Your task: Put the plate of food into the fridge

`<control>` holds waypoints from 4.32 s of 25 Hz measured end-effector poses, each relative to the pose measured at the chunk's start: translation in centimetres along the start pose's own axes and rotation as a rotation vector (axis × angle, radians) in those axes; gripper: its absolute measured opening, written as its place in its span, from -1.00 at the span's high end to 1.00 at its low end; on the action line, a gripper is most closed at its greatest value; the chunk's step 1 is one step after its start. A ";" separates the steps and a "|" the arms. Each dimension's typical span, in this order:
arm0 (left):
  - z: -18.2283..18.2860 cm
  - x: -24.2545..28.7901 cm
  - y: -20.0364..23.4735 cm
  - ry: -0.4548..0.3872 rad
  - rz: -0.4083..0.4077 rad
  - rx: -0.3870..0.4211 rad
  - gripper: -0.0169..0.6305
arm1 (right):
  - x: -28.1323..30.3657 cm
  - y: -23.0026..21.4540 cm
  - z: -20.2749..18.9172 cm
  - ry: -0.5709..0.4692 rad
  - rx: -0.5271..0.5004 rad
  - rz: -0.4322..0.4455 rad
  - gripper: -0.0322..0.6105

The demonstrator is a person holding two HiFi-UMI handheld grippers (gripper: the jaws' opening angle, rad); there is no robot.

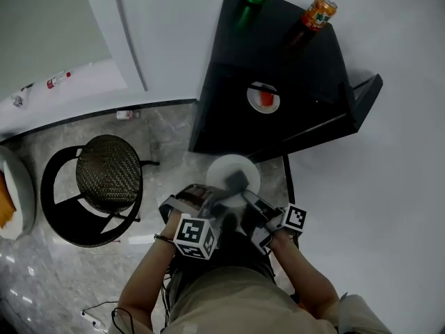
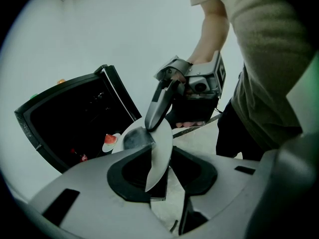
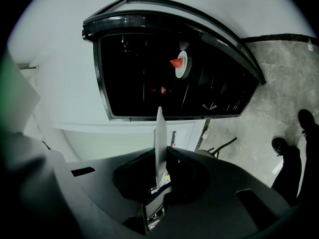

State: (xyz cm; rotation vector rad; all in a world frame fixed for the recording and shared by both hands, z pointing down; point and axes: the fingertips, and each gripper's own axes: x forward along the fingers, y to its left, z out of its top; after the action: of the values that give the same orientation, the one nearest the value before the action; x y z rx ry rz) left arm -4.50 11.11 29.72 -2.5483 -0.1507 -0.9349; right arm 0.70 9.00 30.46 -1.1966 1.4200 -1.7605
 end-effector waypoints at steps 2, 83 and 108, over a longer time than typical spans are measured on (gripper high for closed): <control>-0.2 0.4 0.0 0.003 -0.006 -0.006 0.62 | 0.1 -0.4 0.2 -0.007 0.001 -0.003 0.76; -13.1 18.8 -2.0 0.110 0.061 -0.349 0.51 | 10.5 -26.4 13.4 -0.019 0.041 -0.002 0.77; -18.9 26.2 -5.3 0.171 0.010 -0.361 0.51 | 11.9 -31.3 15.3 -0.035 0.019 -0.045 0.77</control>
State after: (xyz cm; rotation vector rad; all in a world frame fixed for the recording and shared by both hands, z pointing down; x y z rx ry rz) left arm 3.14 6.89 61.29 -2.7674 0.0906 -1.2689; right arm 12.27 0.53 64.33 -1.2522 1.3628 -1.7705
